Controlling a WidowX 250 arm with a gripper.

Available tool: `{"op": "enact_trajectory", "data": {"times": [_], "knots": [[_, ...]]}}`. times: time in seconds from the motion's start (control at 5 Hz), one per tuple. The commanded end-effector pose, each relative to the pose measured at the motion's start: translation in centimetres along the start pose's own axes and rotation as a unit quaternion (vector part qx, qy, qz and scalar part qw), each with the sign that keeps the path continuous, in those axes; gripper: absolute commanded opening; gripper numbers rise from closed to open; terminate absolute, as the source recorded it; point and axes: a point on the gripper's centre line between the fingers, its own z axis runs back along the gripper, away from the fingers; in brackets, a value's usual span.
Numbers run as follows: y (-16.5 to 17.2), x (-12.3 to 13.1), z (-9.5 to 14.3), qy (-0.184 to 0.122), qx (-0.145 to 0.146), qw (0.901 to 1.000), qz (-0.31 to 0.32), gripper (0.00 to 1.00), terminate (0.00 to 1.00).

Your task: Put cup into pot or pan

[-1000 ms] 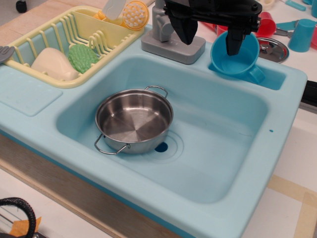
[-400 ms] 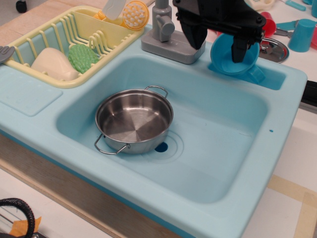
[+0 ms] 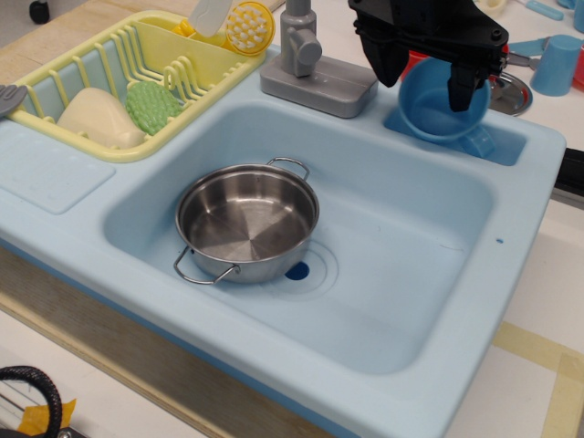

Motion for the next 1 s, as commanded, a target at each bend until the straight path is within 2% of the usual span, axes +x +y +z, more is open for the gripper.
{"op": "enact_trajectory", "data": {"times": [0.0,0.2,0.4,0.6,0.8], "knots": [[0.4,1.3,-0.6,-0.026,-0.017,0.9995,0.006,0.0,0.0],[0.3,1.2,-0.6,-0.033,-0.018,0.9992,0.01,0.0,0.0],[-0.1,1.0,0.9,-0.04,-0.002,0.9991,0.015,0.0,0.0],[-0.4,0.2,3.4,-0.032,0.029,0.9985,0.035,0.0,0.0],[0.2,-1.1,4.8,-0.011,0.049,0.9963,0.07,0.0,0.0]]}}
